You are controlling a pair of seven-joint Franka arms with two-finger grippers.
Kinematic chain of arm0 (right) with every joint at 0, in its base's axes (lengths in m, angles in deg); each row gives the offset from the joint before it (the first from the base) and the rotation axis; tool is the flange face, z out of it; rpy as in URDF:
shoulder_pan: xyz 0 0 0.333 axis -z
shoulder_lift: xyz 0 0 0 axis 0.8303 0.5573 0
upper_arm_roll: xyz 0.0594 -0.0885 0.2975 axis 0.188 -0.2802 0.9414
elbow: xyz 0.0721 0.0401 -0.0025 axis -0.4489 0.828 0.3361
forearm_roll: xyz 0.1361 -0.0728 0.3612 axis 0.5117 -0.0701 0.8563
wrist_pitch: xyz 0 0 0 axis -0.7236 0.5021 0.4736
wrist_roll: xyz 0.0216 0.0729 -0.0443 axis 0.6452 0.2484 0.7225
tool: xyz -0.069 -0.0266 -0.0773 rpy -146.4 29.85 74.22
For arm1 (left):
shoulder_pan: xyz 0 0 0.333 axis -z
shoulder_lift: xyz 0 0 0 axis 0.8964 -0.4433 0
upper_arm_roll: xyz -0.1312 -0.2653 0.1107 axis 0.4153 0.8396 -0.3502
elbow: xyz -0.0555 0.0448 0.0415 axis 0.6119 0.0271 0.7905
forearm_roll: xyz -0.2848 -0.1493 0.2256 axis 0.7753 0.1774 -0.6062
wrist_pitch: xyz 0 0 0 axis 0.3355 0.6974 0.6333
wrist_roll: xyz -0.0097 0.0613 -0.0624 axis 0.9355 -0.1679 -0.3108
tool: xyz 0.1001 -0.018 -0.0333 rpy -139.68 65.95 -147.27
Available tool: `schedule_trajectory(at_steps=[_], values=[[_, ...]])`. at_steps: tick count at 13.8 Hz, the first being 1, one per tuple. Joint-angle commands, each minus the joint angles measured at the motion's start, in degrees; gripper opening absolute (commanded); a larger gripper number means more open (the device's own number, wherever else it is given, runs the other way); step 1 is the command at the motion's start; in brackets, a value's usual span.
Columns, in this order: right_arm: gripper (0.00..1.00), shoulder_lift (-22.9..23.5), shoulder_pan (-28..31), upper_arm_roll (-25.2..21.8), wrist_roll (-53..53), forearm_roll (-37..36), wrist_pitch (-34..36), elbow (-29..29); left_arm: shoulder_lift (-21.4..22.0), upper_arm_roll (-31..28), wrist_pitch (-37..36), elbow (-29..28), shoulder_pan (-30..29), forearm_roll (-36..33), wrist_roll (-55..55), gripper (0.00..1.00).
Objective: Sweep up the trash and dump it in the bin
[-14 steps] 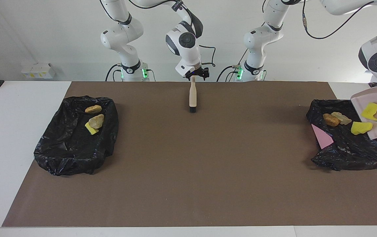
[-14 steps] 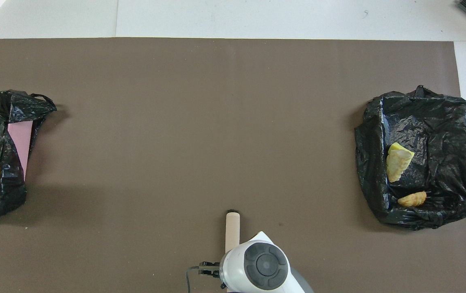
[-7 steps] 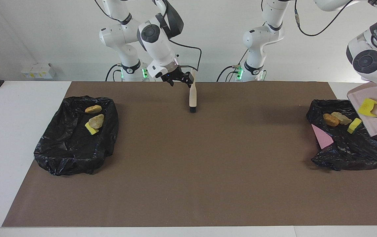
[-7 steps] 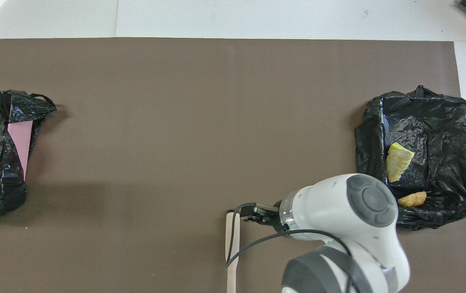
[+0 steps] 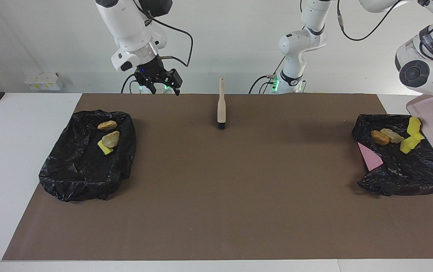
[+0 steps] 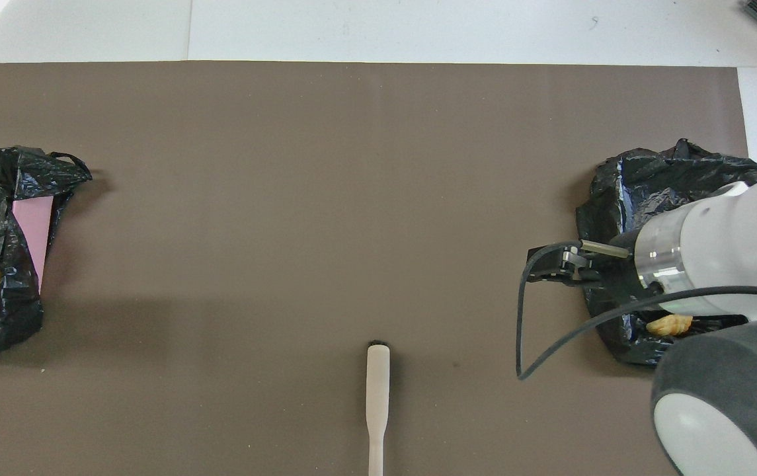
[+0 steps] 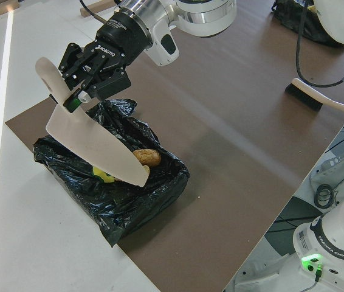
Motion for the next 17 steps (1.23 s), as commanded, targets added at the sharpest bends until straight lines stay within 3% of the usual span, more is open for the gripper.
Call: schedule_trajectory(at_steps=[1,5,10,14,17], values=[[1.0,5.82,1.69,0.97,4.24,-8.62,4.97,-10.38,1.7,-0.08,0.84,-0.43,0.59,-1.37,-0.71,0.0],[1.0,10.84,4.77,0.18,7.69,-12.25,10.51,-18.14,2.05,0.79,-0.21,0.28,1.3,1.52,-1.06,0.0],[1.0,10.93,6.26,0.01,8.83,-11.37,10.44,-18.59,2.58,3.87,-5.22,0.28,2.43,16.44,-7.81,0.0],[1.0,10.76,6.61,0.01,8.66,-11.37,9.82,-18.41,2.93,3.96,-9.53,0.19,7.7,31.55,-18.7,0.0],[1.0,10.49,6.79,-0.43,8.48,-11.99,9.91,-18.5,3.37,3.96,-13.04,0.01,11.92,38.34,-26.44,0.0]])
